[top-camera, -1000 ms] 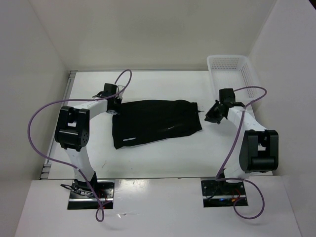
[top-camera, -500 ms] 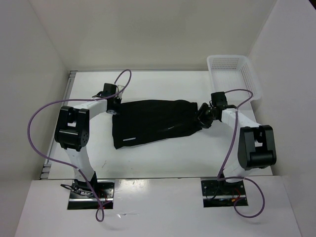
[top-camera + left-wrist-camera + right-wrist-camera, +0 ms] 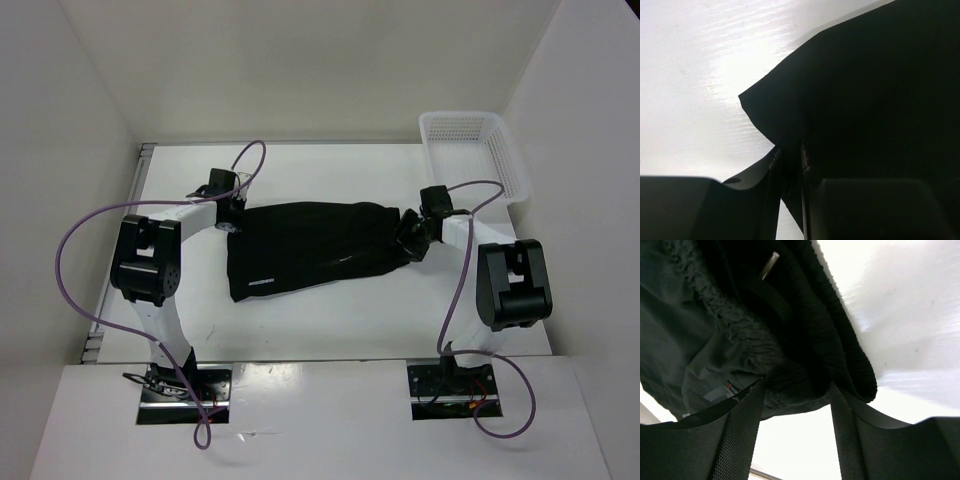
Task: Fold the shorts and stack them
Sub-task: Fold the shorts
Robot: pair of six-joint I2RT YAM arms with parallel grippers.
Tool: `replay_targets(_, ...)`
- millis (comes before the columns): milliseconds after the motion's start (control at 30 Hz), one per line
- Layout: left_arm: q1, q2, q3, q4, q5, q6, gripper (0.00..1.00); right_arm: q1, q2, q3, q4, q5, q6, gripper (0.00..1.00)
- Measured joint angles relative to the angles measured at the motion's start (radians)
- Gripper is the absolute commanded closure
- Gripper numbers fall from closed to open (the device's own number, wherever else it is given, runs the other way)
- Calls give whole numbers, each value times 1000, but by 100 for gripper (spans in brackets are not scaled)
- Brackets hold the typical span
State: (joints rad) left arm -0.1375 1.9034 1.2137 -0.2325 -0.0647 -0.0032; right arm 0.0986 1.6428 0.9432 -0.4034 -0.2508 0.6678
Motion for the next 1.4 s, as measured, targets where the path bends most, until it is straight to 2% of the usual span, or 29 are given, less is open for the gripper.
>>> replay_targets(133, 1, 0, 0, 0, 0, 0, 74, 10, 30, 8, 1, 11, 1, 39)
replay_targets(200, 1, 0, 0, 0, 1, 0, 74, 17, 60, 18, 5, 6, 4, 48)
replay_targets(233, 2, 0, 0, 0, 1, 0, 74, 19, 65, 22, 5, 3, 6, 54)
replay_targets(267, 2, 0, 0, 0, 2, 0, 74, 21, 68, 22, 7, 2, 6, 70)
replay_targets(367, 2, 0, 0, 0, 3, 0, 78, 24, 68, 23, 6, 3, 9, 100)
replay_targets(533, 2, 0, -1, 1, 3, 0, 90, 28, 51, 46, -31, 50, 10, 100)
replay_targets(833, 2, 0, -2, 2, 3, 0, 91, 29, -52, 73, -118, 87, 8, 100)
replay_targets(900, 2, 0, -2, 2, 3, 0, 88, 27, -60, 63, -124, 87, 16, 100)
replay_targets(933, 2, 0, -2, 2, 3, 0, 88, 23, -61, 53, -126, 86, 19, 98)
replay_targets(967, 2, 0, -2, 2, 3, 0, 87, 20, -61, 41, -126, 85, 22, 91)
replay_targets(1033, 2, 0, -2, 2, 3, 0, 84, 8, -61, 14, -124, 80, 35, 64)
replay_targets(1100, 2, 0, -2, 2, 3, 1, 80, -11, -61, -10, -126, 79, 45, 31)
replay_targets(1200, 2, 0, -2, 1, 6, 1, 76, -30, -61, -20, -124, 79, 47, 20)
replay_targets(1267, 4, 0, -2, 0, 11, 0, 75, -33, -61, -20, -113, 69, 49, 16)
replay_targets(1400, 5, 0, -2, 0, 14, 0, 73, -33, -61, -26, -90, 47, 63, 16)
